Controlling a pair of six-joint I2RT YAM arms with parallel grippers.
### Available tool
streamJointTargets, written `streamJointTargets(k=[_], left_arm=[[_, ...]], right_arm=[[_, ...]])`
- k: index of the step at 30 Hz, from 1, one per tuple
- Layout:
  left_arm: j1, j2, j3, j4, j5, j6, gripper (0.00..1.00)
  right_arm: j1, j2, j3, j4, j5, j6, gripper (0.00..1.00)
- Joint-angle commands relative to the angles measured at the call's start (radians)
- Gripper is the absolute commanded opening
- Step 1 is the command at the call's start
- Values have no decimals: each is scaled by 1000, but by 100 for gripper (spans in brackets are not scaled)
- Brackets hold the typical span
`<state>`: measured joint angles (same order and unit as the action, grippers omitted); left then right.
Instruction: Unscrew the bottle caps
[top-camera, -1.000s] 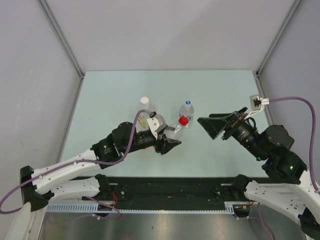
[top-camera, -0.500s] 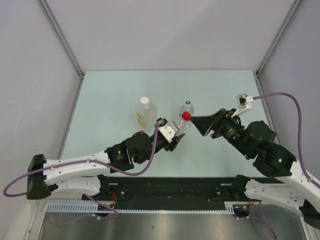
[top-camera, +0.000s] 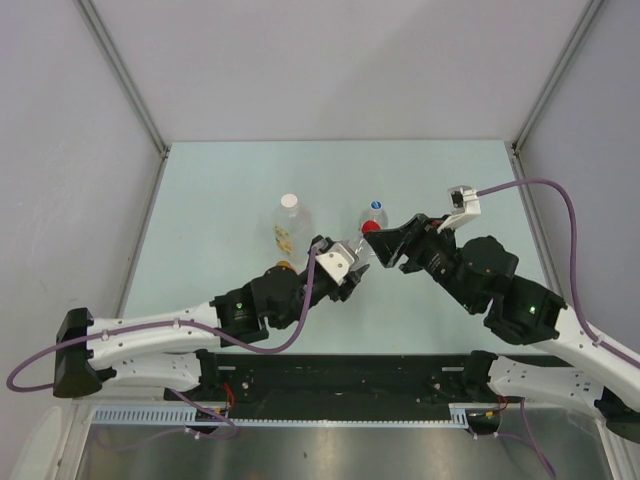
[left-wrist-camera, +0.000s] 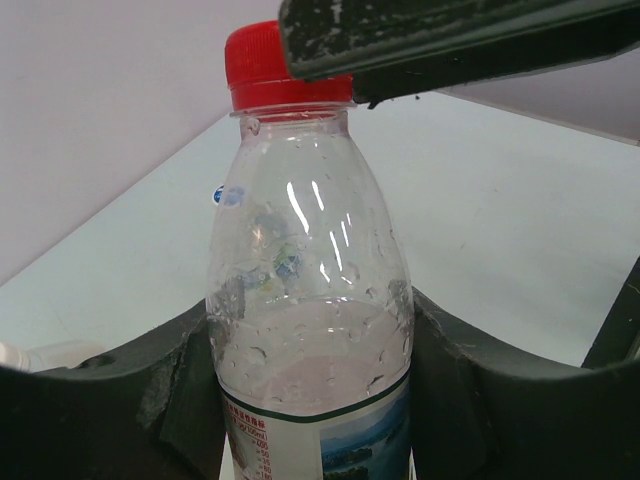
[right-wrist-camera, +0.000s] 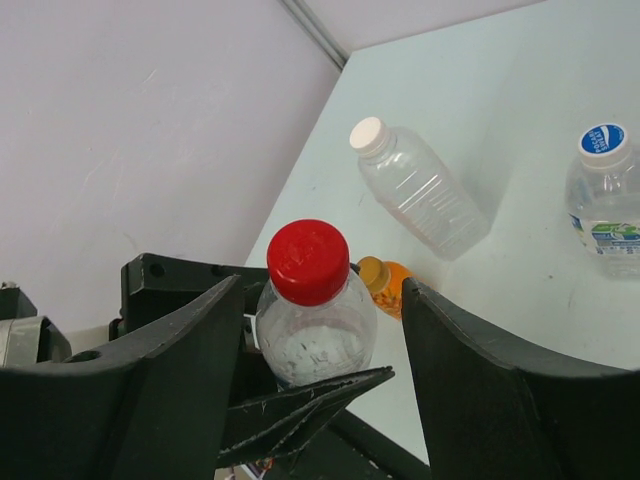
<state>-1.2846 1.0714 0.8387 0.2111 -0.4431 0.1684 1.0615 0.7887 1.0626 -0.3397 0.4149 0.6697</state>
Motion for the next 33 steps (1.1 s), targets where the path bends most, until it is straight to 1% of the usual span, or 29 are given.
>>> streamJointTargets(k=[1, 5, 8, 9, 10, 15, 22, 25, 26, 28, 29, 31, 33], left_arm=[[-13, -13, 3, 42, -14, 22, 0], [-18, -21, -1, 36, -11, 20, 0], [-18, -25, -7, 34, -13, 22, 0], [-18, -27, -10, 34, -14, 22, 0], [-18, -27, -12, 34, -14, 22, 0], [-19, -27, -13, 34, -16, 22, 0], [-19, -25, -10, 39, -16, 20, 0], [-19, -24, -9, 37, -14, 17, 0], [-19, -22, -7, 37, -13, 17, 0], [-21, -27, -7, 31, -8, 13, 0], [-21, -30, -4, 25, 6, 10, 0], [-19, -37, 5, -7, 38, -9, 0], [-19, -54, 31, -67, 130, -36, 0]], right_arm=[[6, 14, 20, 76, 55, -31, 68], [5, 27, 19, 105, 59, -48, 67], [5, 35, 19, 116, 51, -51, 61], [5, 37, 19, 114, 51, -51, 56], [5, 38, 20, 113, 51, -48, 53], [5, 43, 19, 99, 53, -44, 42], [5, 46, 20, 80, 48, -38, 41], [3, 49, 20, 76, 48, -41, 38], [3, 50, 20, 73, 48, -41, 29], [2, 53, 19, 71, 42, -42, 16], [-1, 55, 19, 68, 39, -45, 0], [-5, 60, 20, 65, 13, -59, 0], [-11, 63, 19, 70, -36, -79, 0]])
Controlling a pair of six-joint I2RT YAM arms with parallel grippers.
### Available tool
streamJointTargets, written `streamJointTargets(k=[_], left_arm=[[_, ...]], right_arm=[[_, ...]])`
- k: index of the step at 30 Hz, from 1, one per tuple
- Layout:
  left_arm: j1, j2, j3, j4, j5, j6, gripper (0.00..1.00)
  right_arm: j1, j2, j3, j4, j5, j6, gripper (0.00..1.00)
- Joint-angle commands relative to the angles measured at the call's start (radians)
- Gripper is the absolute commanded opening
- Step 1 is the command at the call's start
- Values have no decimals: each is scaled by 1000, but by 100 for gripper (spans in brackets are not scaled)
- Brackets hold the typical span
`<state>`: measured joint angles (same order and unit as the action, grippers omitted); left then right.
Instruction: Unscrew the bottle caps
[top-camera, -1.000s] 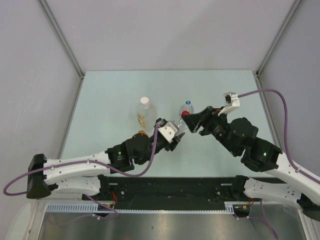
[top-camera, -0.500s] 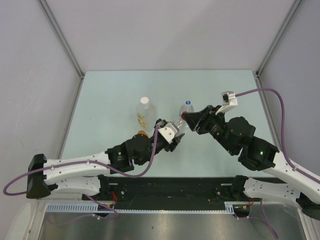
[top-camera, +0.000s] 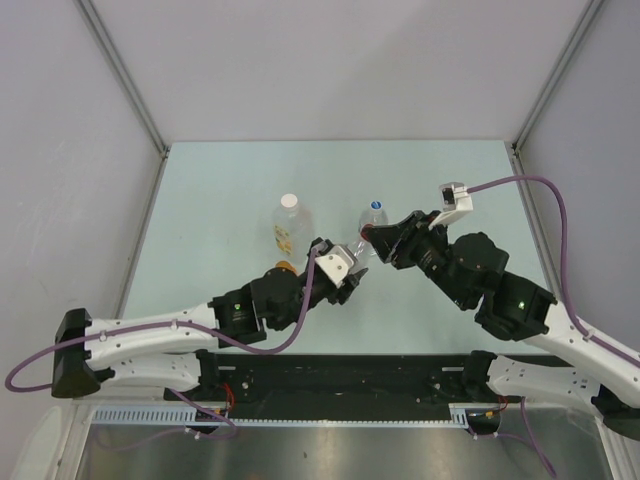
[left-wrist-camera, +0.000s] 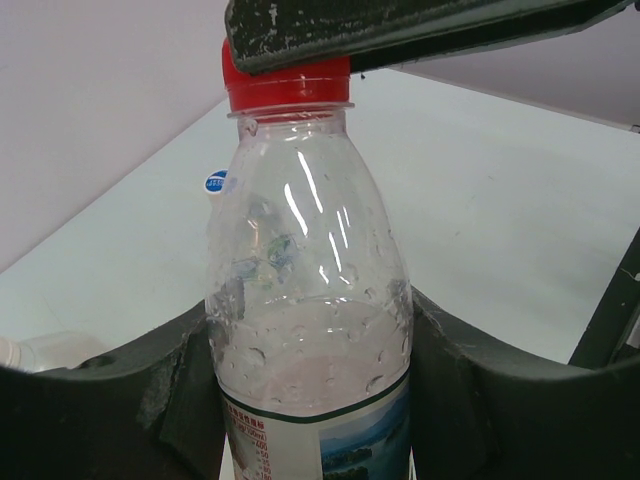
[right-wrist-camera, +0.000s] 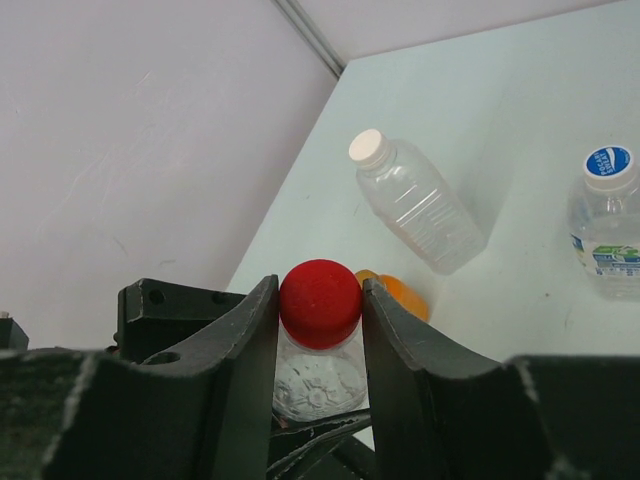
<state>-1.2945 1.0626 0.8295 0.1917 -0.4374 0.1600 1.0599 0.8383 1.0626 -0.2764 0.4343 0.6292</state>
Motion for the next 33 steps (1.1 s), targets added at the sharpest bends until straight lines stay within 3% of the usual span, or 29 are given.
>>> streamJointTargets(k=[1, 8, 15, 23, 33], left_arm=[[-9, -61, 46, -63, 164, -34, 0], [38, -136, 100, -136, 626, -149, 0], [165, -173, 129, -130, 1090, -287, 0], [221, -124, 168, -69, 1390, -372, 0], [235, -50, 166, 116, 1592, -530, 0]], right_arm=[[-12, 18, 20, 8, -75, -52, 0], [-67, -24, -6, 57, -331, -153, 0], [-109, -67, -23, 103, -715, -267, 0], [-107, -73, -23, 146, -1034, -324, 0], [-109, -79, -23, 151, -1206, -401, 0]])
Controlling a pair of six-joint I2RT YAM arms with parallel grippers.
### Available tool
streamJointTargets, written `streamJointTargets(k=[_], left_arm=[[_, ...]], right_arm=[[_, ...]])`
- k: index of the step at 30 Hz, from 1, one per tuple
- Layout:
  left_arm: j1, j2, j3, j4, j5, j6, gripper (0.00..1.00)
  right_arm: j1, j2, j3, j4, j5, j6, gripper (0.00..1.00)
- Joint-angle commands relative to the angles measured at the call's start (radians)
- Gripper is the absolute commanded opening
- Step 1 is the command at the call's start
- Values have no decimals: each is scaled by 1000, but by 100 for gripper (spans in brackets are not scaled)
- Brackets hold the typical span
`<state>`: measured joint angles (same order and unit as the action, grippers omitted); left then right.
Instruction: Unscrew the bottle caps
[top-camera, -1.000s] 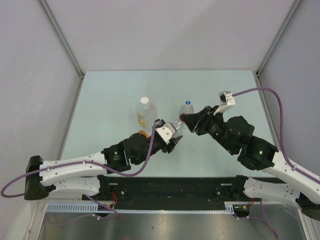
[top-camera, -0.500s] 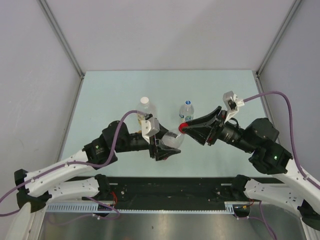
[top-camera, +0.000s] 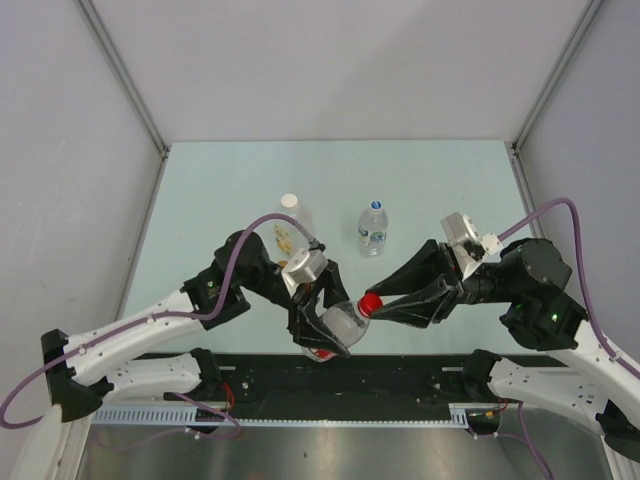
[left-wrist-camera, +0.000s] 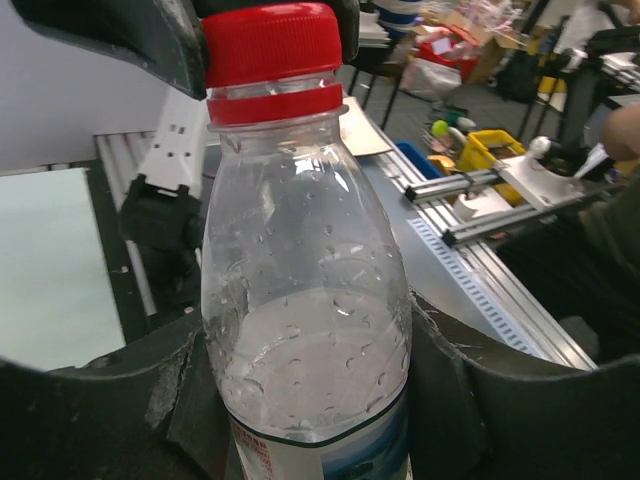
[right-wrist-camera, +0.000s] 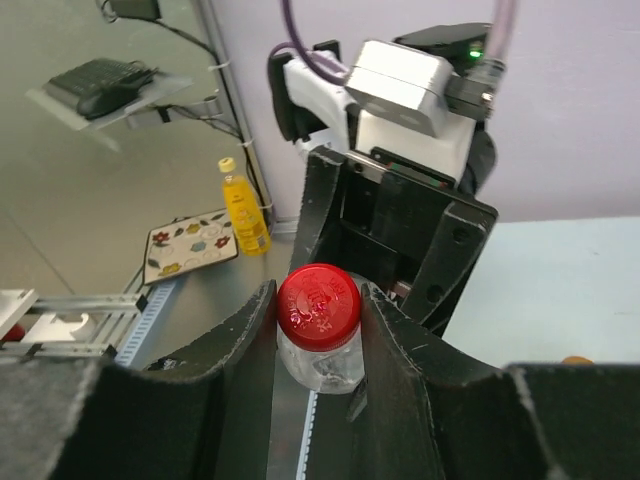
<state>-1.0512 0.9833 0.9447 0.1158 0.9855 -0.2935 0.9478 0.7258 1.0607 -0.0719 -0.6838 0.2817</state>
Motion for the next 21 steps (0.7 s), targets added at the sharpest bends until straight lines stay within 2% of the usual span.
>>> streamJointTargets(k=[1, 13, 18, 20, 21], left_arm=[[-7, 35, 51, 212, 179, -87, 0], [-3, 51, 46, 257, 217, -118, 0], [2, 51, 49, 234, 203, -104, 0], [5, 43, 49, 203, 180, -78, 0], [5, 40, 49, 191, 173, -67, 0]], right_arm=[[3, 32, -21, -54, -105, -59, 0], [-1, 35, -19, -97, -180, -113, 0], [-3, 34, -15, -129, -128, -113, 0], [-7, 29, -8, -143, -88, -101, 8], [-10, 23, -5, -146, -73, -95, 24]])
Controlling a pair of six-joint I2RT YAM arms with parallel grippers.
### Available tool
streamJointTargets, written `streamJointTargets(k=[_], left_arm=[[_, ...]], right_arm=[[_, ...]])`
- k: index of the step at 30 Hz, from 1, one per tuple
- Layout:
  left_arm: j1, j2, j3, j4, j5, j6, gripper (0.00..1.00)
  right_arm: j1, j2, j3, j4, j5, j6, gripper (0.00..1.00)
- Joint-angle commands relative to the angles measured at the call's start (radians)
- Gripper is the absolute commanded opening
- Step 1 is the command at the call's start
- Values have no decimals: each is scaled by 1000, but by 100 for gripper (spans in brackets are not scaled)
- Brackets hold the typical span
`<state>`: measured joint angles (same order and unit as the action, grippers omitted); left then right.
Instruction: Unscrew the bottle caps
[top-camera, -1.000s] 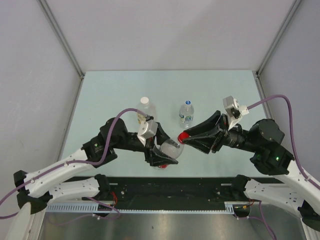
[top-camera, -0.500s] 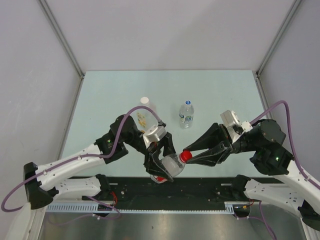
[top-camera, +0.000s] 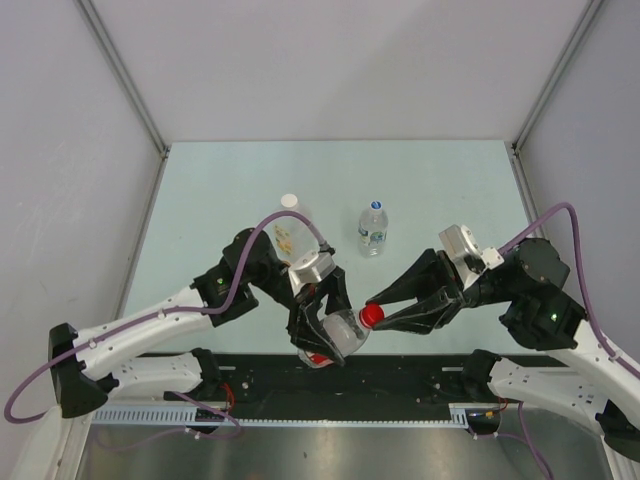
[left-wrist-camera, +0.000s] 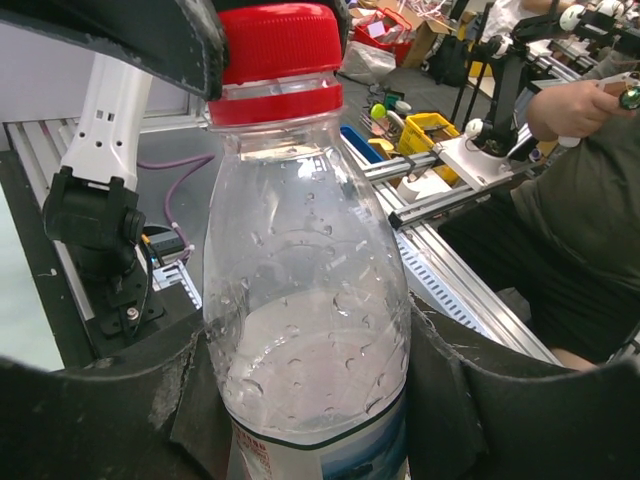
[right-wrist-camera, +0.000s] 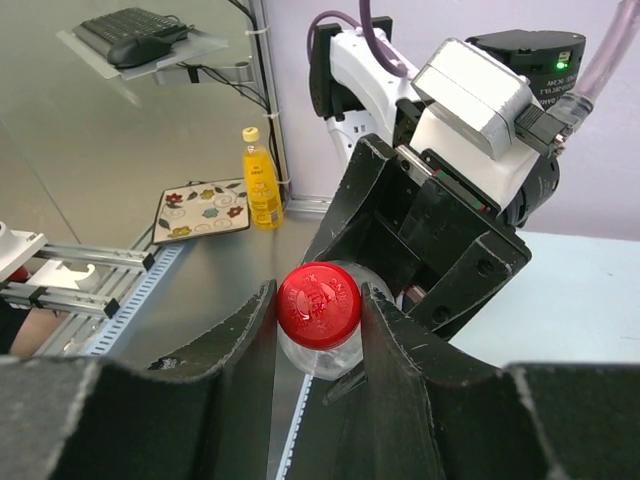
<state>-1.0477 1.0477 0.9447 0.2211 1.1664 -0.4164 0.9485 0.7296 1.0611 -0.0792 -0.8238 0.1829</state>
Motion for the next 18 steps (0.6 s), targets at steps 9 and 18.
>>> streamJointTargets(k=[9, 18], left_arm=[[8, -52, 72, -121, -197, 218, 0], [5, -90, 37, -184, -735, 283, 0]], right_arm=[[-69, -47, 28, -91, 262, 125, 85], [-73, -114, 54, -50, 620, 260, 88]])
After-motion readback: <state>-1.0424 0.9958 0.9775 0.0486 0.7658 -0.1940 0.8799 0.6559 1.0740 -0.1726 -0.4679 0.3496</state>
